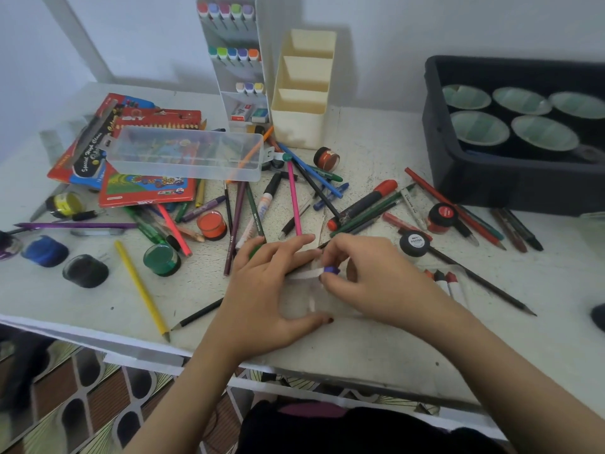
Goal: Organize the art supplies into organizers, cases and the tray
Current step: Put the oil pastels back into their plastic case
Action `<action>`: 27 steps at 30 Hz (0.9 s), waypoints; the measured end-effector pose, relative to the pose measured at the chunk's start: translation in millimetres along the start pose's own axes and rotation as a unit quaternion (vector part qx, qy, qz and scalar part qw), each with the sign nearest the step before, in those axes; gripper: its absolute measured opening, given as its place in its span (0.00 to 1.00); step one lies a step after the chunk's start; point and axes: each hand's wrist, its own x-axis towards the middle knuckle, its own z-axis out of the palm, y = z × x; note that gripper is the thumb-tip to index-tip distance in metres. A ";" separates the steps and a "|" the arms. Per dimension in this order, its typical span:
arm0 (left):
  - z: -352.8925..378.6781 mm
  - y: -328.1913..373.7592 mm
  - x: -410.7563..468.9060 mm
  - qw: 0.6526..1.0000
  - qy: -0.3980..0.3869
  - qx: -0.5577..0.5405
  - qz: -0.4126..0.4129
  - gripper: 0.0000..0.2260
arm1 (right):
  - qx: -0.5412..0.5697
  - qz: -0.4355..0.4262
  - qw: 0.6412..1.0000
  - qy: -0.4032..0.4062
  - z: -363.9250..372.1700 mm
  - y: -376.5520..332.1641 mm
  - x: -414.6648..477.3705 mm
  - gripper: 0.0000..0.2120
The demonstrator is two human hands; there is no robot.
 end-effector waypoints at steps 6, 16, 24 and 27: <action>-0.9 0.1 0.7 1.000 0.000 0.006 -0.006 0.39 | 0.157 0.045 0.984 0.076 -23.9 17.4 -6.9 0.04; -0.5 0.7 -0.4 1.000 -0.007 0.009 -0.012 0.38 | 0.276 0.044 0.956 0.090 -22.7 26.9 -15.7 0.09; -1.0 1.7 -1.2 1.000 -0.003 0.006 -0.012 0.38 | 0.126 0.050 0.985 0.104 -10.5 27.2 -13.6 0.07; -0.8 1.8 -0.9 1.000 -0.002 0.010 -0.012 0.38 | 0.090 0.051 0.989 0.105 -4.2 27.8 -12.5 0.06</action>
